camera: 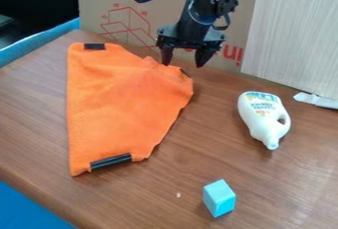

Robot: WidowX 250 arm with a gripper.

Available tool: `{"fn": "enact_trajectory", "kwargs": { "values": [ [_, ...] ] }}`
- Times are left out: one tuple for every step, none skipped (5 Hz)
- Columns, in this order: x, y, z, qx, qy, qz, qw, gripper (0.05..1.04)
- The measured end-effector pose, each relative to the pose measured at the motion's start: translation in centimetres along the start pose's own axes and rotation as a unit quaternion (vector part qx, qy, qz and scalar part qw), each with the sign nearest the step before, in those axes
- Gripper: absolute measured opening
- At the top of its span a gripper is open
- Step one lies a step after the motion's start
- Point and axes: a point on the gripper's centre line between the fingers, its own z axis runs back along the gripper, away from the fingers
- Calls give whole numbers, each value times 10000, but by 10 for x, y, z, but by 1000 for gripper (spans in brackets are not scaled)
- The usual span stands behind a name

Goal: Unfold the cloth from top right to bottom left

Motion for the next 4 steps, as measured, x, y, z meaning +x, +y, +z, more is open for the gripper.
{"fn": "enact_trajectory", "kwargs": {
  "values": [
    [-2,1,-4,30,-38,-17,10000,1001],
    [-9,2,-14,125,-13,-111,9999,1001],
    [-11,3,-22,219,-68,-142,9996,1001],
    [-11,3,-24,246,-85,-130,9996,976]
  ]
}}
